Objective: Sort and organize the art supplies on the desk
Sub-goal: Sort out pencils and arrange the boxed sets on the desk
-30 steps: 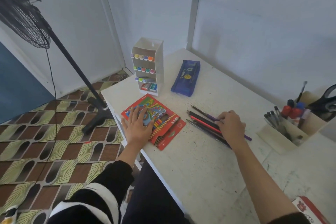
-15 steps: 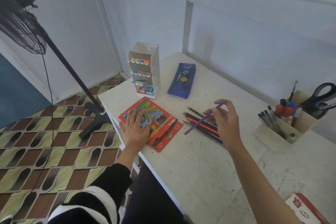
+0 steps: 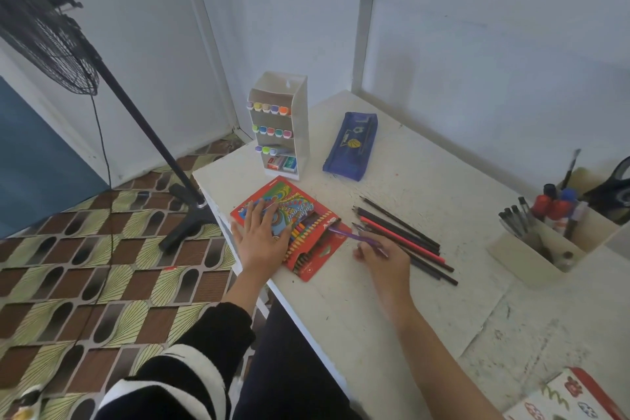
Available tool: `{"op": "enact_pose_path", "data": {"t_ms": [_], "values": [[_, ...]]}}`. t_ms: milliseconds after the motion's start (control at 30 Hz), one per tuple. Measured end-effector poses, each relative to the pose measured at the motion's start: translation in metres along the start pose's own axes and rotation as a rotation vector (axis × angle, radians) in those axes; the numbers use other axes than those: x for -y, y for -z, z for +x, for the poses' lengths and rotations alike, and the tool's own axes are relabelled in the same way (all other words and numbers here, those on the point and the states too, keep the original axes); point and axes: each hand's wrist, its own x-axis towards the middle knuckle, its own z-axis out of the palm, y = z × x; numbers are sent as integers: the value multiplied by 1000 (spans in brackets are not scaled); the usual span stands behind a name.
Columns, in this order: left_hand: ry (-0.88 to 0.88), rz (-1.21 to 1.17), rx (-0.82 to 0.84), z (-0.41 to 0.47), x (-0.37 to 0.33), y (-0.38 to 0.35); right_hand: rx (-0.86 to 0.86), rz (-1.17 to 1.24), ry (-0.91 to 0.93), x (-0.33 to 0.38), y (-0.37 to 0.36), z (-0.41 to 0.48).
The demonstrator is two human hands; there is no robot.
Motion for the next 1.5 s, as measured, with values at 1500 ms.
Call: {"op": "enact_pose_path", "data": {"t_ms": [1500], "values": [[-4,-19,-9,-1,-1,2,15,-876,430,36,18,83]]}}
